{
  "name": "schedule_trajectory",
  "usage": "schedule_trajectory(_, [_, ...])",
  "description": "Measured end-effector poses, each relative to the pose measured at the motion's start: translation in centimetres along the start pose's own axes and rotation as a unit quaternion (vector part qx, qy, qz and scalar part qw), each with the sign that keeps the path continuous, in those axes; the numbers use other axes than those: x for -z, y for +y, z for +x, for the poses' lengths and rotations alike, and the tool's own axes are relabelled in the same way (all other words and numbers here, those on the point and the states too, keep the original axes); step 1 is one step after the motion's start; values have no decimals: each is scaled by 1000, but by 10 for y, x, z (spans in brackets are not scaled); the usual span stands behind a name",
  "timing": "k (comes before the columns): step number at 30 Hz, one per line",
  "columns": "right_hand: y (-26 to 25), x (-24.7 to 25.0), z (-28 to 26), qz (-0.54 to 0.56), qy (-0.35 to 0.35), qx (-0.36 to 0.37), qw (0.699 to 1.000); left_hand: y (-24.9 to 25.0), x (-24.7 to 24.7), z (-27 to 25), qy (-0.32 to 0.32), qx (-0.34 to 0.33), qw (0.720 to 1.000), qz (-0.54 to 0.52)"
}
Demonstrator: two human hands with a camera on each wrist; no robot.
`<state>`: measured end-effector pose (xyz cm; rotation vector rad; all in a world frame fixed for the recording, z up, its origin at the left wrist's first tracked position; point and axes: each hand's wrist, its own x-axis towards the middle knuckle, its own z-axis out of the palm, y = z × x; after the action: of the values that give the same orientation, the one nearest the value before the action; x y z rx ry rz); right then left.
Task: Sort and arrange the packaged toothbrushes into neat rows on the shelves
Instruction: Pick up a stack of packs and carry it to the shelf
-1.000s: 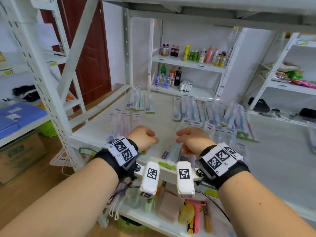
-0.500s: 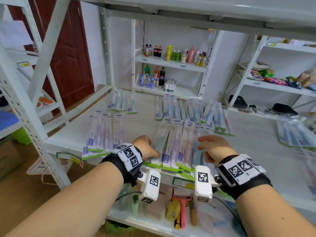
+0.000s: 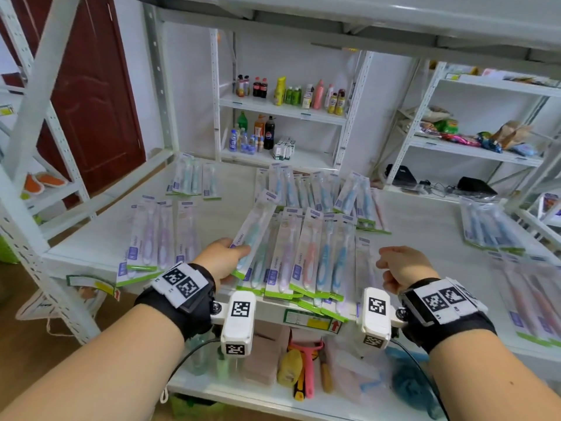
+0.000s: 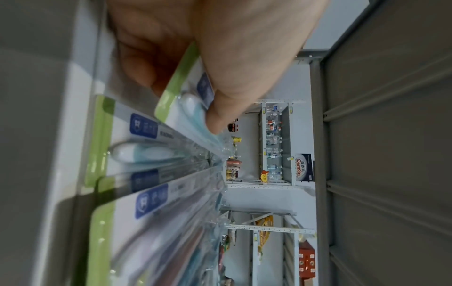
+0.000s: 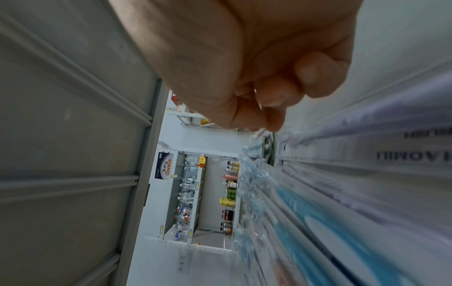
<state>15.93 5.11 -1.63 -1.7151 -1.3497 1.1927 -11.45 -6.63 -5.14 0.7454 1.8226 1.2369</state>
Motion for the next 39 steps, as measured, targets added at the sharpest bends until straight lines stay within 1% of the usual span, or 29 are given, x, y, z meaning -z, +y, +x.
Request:
schedule_trajectory(4, [1, 2, 0, 7, -3, -7, 1000, 4, -3, -2, 7, 1, 999, -52])
schedule_trajectory(12, [-12, -9, 0, 16, -16, 13, 1000, 18, 3, 0, 27, 2, 995, -94])
schedule_trajectory(17, [-26, -26, -1, 19, -15, 25, 999, 25, 17, 6, 37, -4, 994, -100])
schedule_trajectory(22, [-50, -48, -4, 35, -19, 58, 998, 32, 42, 17, 32, -14, 993, -114])
schedule_trajectory(25, [-65, -67, -4, 35, -40, 78, 995, 36, 56, 23, 30, -17, 992, -120])
schedule_trajectory(28, [-85, -91, -3, 13, -80, 76, 994, 40, 66, 27, 31, -14, 993, -117])
schedule_trajectory(30, [-102, -112, 1, -32, -114, 81, 990, 45, 72, 30, 27, -13, 994, -106])
schedule_trajectory(32, [-118, -135, 7, -75, -147, 94, 982, 50, 78, 35, 29, -13, 995, -95])
schedule_trajectory(35, [-132, -175, 23, -145, -185, 142, 961, 55, 89, 46, 43, -12, 995, -84])
schedule_trajectory(39, [-148, -218, 40, -214, -198, 145, 946, 58, 102, 60, 58, -5, 998, -29])
